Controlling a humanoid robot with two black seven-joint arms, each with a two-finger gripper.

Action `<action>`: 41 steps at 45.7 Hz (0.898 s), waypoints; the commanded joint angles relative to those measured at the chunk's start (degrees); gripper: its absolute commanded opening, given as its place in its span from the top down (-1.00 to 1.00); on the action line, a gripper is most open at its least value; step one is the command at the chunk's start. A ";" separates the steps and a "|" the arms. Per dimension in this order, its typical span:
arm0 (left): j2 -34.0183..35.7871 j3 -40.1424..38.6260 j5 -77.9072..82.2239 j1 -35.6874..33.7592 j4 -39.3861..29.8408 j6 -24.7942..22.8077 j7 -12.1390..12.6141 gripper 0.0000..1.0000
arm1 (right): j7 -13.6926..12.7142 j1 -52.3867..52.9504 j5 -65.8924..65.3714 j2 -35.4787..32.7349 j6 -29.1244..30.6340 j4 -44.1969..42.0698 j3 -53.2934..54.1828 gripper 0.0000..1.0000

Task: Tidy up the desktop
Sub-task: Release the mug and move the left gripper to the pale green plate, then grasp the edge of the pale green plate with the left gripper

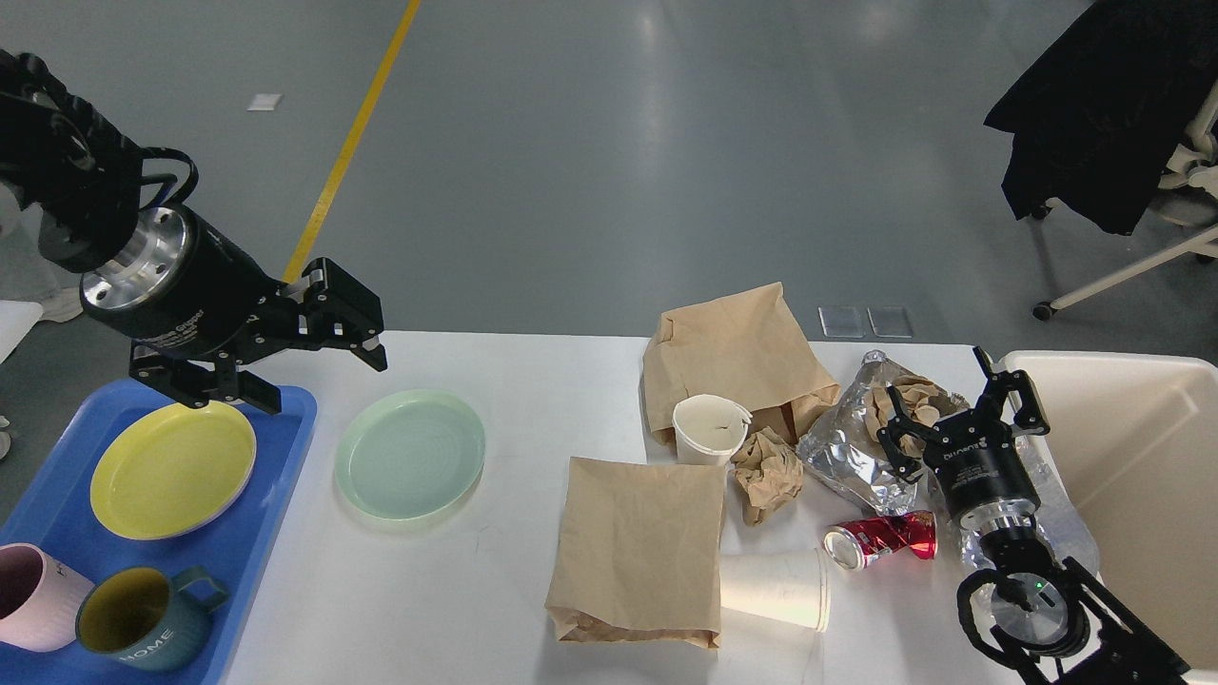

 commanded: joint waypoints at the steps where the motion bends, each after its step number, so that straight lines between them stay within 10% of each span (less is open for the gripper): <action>1: -0.26 -1.56 -5.18 10.49 3.46 9.59 0.37 -0.72 | 0.00 0.00 0.03 0.00 -0.01 0.00 0.00 -1.00; 10: 1.68 -8.95 -10.45 26.66 13.74 12.77 1.33 -0.66 | 0.00 0.00 0.03 0.00 -0.01 0.00 0.00 -1.00; 20: 3.26 -17.82 -19.34 41.87 24.11 18.30 8.89 -0.60 | 0.00 0.00 0.03 0.00 -0.01 0.00 0.00 -1.00; 41: 2.56 -28.90 -16.79 56.92 37.48 22.87 8.19 -0.90 | 0.00 0.00 0.03 0.00 -0.01 0.00 0.00 -1.00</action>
